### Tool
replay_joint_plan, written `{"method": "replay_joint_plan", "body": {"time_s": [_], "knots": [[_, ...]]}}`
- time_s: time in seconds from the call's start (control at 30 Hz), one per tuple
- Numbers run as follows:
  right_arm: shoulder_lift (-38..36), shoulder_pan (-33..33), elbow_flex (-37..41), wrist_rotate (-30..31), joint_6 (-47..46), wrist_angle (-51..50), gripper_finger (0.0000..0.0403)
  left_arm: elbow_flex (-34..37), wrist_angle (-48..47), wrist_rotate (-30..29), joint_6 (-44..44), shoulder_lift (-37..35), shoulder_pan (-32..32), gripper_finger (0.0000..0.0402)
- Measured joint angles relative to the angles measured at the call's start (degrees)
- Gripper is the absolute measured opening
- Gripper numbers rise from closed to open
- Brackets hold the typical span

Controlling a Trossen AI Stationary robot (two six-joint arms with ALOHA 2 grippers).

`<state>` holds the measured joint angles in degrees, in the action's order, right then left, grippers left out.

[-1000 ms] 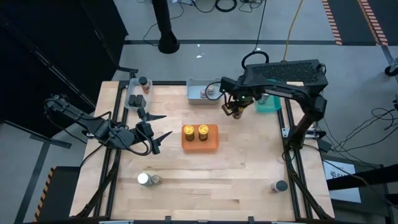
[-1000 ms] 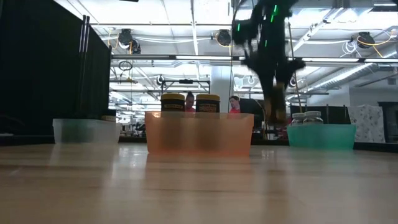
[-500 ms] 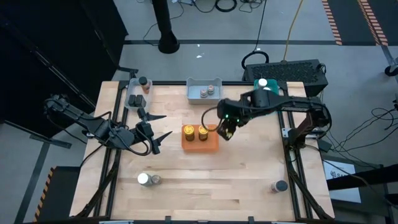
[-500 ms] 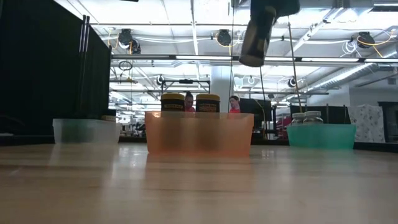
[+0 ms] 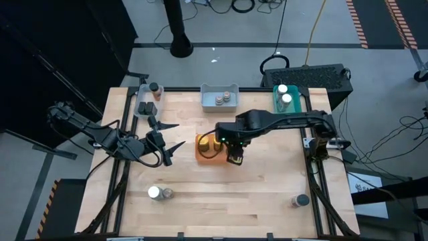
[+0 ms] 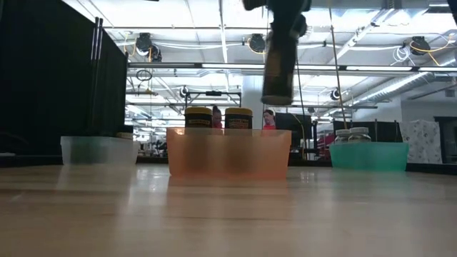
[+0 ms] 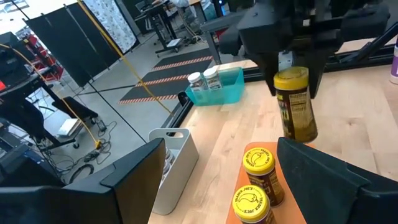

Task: Sort spices by type
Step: Put the yellow seasoning bottle into the orange bin

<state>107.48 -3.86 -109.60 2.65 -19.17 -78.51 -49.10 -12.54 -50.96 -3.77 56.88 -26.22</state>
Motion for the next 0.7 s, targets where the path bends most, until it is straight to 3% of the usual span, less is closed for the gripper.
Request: {"method": "replay_joint_plan", "body": {"time_s": [0.17,0.7], "knots": [[2.21,0.37,-3.42,0.8,3.93,1.63,0.0197,0.0,-0.08,-0.01,-0.07,0.0,0.0,0.0315],[7.08,0.92,-3.48,4.68,5.11,2.05,0.0201,0.0,-0.54,-0.01,-0.04,0.0,0.0,0.0315]]}}
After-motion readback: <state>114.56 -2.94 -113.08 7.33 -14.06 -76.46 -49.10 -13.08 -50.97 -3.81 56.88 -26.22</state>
